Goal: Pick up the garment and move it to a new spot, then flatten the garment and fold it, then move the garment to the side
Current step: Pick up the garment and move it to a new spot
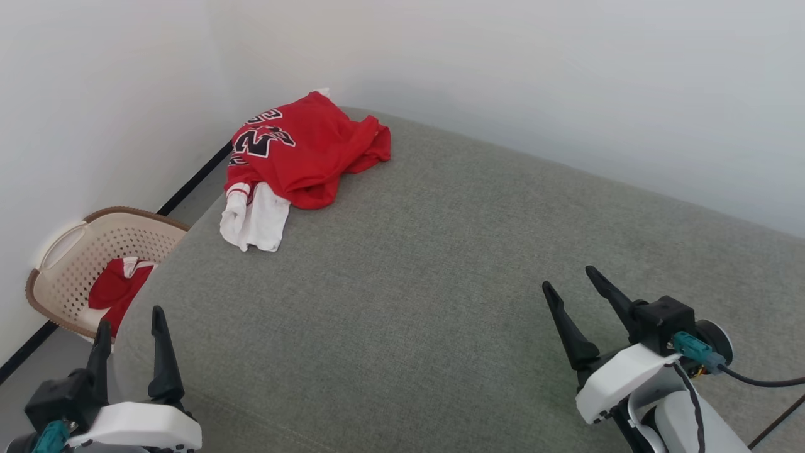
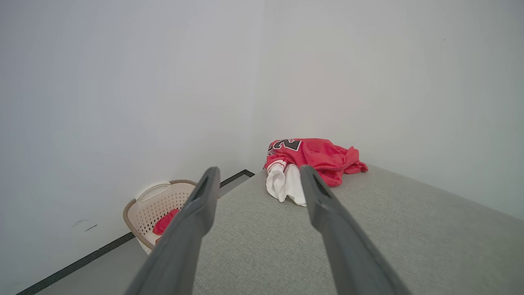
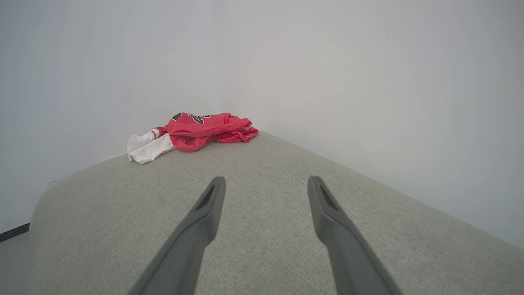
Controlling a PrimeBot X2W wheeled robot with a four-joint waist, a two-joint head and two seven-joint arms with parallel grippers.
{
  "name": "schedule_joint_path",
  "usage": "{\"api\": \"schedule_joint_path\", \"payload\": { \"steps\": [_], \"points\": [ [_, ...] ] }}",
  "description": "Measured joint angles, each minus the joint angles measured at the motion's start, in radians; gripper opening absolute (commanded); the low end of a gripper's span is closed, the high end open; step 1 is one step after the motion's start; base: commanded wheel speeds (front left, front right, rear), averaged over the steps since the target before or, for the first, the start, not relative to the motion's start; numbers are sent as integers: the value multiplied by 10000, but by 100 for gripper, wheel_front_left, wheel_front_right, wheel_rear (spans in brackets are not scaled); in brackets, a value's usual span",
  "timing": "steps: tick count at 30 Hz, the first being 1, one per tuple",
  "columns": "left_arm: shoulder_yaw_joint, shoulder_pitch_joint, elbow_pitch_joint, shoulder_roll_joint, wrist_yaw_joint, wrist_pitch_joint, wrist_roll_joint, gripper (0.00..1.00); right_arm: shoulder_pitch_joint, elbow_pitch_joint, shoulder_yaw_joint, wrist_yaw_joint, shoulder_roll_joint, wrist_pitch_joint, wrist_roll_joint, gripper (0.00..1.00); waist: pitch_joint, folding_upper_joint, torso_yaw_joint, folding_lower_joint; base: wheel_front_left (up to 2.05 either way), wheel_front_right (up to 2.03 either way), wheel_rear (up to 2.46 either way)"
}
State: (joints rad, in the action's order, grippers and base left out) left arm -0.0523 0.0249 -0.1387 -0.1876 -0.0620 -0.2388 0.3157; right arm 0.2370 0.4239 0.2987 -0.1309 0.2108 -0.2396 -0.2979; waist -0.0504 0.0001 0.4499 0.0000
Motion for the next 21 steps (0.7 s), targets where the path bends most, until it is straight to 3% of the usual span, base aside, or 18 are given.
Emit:
{"api": "schedule_joint_path", "payload": {
  "steps": [8,21],
  "points": [
    [29,-705,-284,15,107,69,378,100,179,-77,-318,0,125,-40,38,100,405,0,30,0,0,0,0],
    [-19,-3638,-2230,-493,909,-79,723,100,819,-857,-715,0,439,205,447,100,1712,0,-520,0,0,0,0]
  ]
}}
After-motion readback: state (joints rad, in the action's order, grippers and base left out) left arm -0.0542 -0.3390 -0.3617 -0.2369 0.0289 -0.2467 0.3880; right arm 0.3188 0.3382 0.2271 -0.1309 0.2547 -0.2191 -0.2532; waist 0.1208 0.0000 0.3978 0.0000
